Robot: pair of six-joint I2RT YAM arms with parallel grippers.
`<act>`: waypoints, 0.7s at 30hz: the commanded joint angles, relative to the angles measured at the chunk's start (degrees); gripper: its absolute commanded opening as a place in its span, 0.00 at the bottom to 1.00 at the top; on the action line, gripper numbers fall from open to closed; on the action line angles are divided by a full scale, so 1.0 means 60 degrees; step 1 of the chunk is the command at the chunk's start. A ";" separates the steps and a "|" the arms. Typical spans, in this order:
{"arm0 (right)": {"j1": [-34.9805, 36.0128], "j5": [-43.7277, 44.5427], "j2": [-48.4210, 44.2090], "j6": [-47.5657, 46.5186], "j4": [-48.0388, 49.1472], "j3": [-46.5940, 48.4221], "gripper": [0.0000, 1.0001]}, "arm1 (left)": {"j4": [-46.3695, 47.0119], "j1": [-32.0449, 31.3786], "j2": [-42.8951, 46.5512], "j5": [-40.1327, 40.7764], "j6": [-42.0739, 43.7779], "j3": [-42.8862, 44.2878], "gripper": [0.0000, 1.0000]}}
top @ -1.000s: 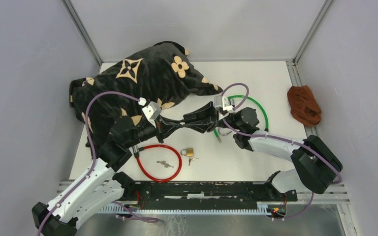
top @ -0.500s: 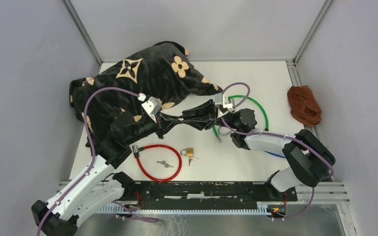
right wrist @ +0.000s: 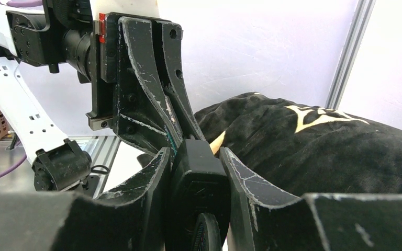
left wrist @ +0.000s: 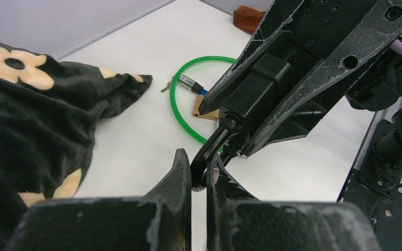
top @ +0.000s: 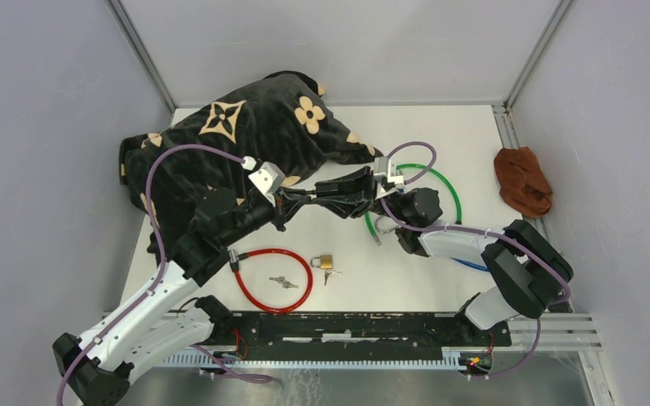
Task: Lock with the key
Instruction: Lock the lock.
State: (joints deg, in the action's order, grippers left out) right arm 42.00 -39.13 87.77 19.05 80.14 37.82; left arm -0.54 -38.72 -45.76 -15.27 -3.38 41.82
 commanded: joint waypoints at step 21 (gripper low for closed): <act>0.0578 -0.0619 -0.2637 -0.0220 -0.2770 0.0232 0.00 | 0.3180 -0.0399 0.1525 -0.4398 -0.2873 -0.0071 0.02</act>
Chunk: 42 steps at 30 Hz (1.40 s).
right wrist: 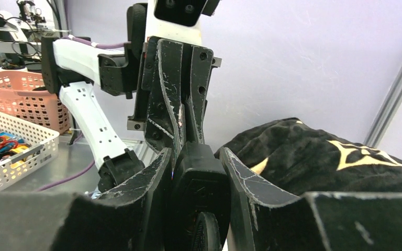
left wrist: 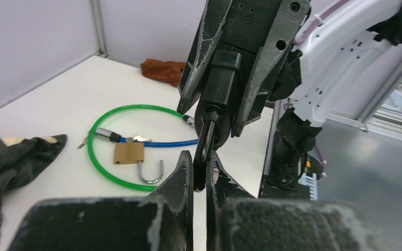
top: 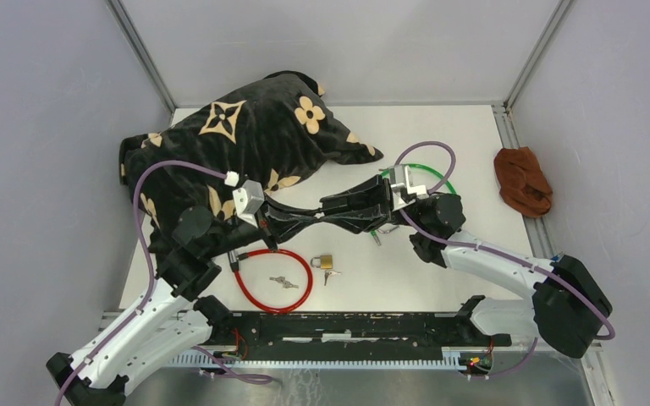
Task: Lock with the key
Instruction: Lock the lock.
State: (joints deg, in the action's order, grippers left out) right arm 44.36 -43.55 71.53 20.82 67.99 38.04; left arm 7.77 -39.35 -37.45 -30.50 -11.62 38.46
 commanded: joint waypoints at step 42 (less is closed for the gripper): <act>0.0077 0.0300 -0.0958 -0.0566 -0.0707 -0.0071 0.00 | 0.0554 0.0010 0.0797 -0.1980 -0.0461 -0.0360 0.24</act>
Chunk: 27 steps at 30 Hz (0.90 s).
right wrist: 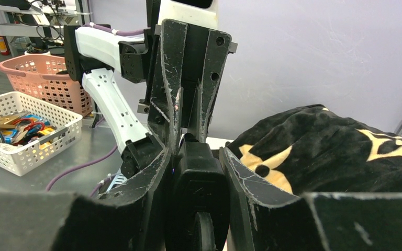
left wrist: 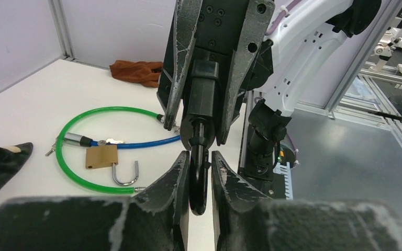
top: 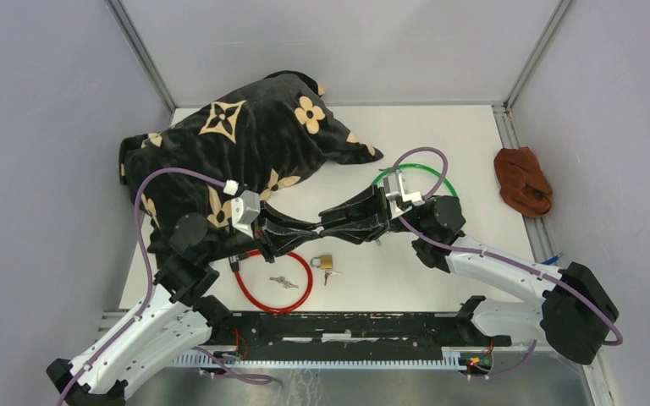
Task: Lock with the key
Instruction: Lock the lock.
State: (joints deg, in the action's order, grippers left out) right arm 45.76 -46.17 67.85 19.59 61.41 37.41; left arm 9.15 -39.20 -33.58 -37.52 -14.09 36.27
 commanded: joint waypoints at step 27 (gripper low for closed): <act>-0.0295 0.0693 -0.1181 -0.0791 -0.0230 -0.0341 0.00 | -0.0750 0.0689 -0.0818 -0.1529 0.1143 0.0597 0.40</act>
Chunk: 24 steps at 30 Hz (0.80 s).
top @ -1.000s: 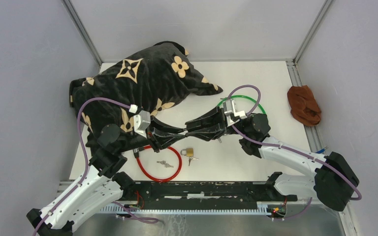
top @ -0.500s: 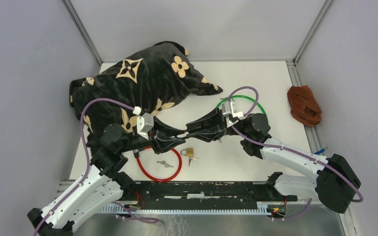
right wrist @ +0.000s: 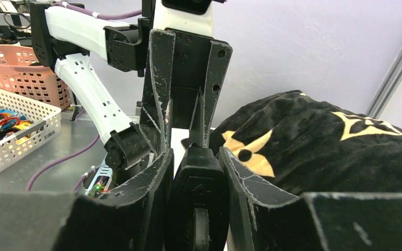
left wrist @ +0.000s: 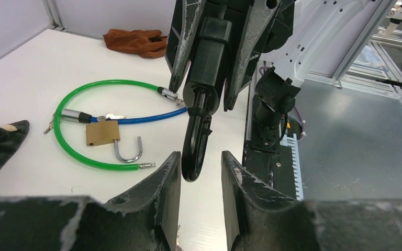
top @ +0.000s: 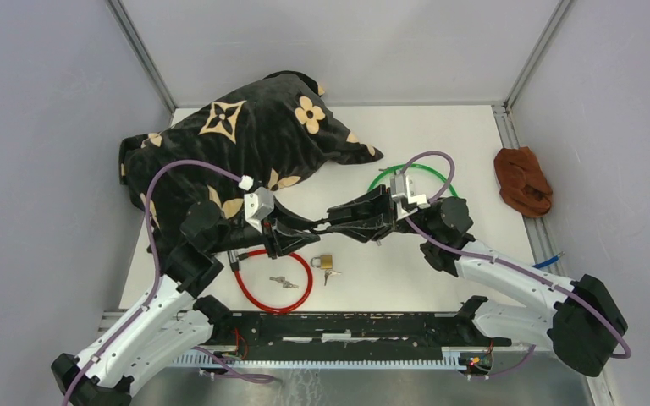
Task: Lock with the key
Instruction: Lock the lock.
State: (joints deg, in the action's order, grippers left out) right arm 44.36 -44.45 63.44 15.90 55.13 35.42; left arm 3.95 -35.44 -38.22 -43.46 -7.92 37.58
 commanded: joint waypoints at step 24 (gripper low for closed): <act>-0.0066 0.0390 -0.0407 0.0205 0.1370 -0.0040 0.00 | 0.2238 -0.0172 -0.0427 -0.0123 -0.1166 -0.0493 0.42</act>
State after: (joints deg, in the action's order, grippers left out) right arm 44.12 -44.29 62.63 16.82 57.30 34.24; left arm 13.41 -35.73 -40.91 -45.04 -12.64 34.17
